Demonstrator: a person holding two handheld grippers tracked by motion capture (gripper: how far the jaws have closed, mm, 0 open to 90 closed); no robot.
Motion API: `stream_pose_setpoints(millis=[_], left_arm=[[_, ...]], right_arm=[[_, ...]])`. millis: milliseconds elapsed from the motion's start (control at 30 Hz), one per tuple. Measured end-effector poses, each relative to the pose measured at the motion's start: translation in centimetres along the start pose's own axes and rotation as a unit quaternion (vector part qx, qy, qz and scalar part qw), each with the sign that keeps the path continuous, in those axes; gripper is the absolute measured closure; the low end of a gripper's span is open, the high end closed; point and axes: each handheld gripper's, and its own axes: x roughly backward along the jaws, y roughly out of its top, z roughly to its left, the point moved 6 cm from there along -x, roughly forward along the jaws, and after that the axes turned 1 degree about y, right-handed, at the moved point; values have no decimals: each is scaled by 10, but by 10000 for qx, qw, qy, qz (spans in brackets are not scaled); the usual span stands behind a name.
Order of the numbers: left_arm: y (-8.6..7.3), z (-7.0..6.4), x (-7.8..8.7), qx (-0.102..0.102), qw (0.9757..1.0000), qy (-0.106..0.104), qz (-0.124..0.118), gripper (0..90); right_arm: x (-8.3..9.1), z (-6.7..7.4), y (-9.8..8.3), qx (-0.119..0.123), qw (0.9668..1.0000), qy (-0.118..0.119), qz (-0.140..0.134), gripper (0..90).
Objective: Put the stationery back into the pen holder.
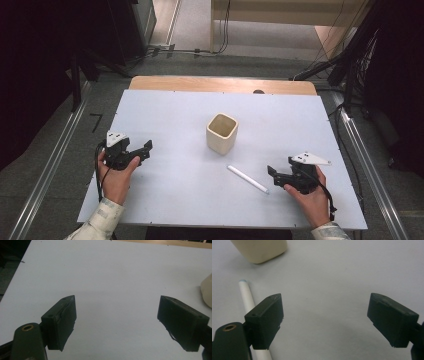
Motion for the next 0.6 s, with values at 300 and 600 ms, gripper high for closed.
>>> stream_pose_setpoints(millis=[300,600], left_arm=[[-1,-1,-1,11,10000,-12,17,166],[-2,-1,-1,7,10000,-25,33,166]], right_arm=[[-9,17,1,136,9997,196,92,127],[-18,32,1,268,9989,339,188,151]])
